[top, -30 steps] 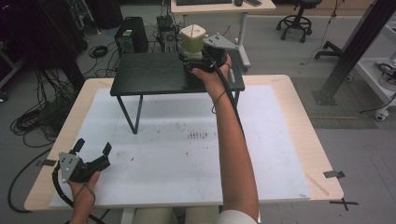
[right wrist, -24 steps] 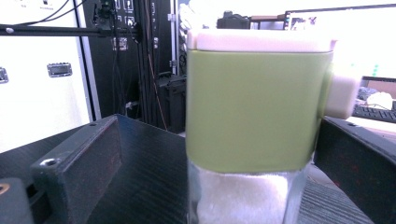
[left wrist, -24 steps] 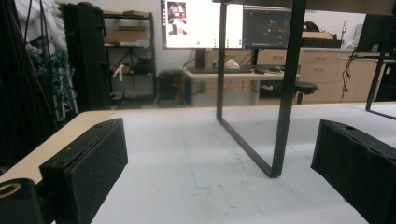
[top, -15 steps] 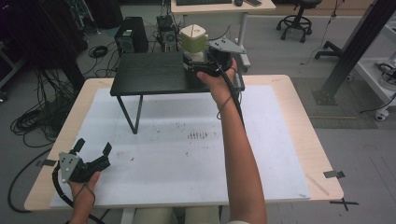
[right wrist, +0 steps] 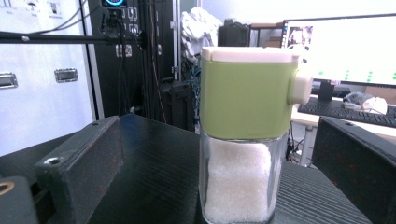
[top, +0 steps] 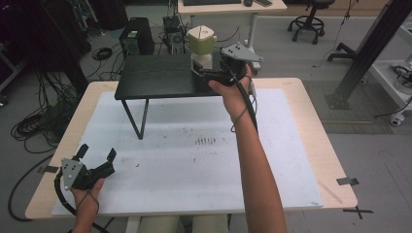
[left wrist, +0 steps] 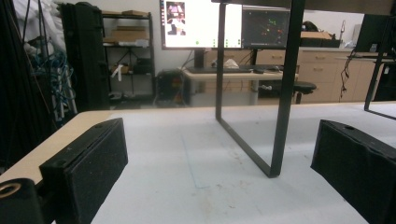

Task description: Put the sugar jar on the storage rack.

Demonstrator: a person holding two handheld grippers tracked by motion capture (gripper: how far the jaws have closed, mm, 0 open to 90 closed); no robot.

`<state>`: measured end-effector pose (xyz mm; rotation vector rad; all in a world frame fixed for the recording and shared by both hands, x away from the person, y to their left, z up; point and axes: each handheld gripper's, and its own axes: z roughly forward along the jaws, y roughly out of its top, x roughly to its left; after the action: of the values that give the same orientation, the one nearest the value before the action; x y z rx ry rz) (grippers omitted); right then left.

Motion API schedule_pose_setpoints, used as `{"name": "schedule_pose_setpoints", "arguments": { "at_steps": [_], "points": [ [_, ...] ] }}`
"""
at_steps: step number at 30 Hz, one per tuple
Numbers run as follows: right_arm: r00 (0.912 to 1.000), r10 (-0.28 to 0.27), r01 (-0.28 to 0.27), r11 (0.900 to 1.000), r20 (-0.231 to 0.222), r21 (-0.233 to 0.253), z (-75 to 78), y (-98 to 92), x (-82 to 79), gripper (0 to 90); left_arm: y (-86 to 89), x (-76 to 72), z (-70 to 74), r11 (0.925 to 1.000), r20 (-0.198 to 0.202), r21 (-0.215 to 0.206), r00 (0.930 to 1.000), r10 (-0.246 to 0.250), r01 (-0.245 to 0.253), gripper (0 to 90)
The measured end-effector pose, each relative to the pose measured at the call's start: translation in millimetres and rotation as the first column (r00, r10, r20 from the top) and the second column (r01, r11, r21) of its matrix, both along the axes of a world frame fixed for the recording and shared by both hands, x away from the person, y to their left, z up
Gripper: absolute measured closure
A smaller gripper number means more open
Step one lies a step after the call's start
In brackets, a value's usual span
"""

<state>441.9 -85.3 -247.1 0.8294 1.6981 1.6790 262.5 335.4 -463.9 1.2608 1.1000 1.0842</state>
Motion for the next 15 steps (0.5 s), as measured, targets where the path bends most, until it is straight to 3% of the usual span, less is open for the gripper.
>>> {"name": "schedule_pose_setpoints", "arguments": {
  "at_steps": [15],
  "points": [
    [0.9978,0.006,-0.006,1.000,0.066,-0.008,1.8,-22.6,-56.1,2.9,0.0,-0.1,0.1,1.0000,0.001,0.001,1.0000,-0.003,0.003,3.7]
  ]
}}
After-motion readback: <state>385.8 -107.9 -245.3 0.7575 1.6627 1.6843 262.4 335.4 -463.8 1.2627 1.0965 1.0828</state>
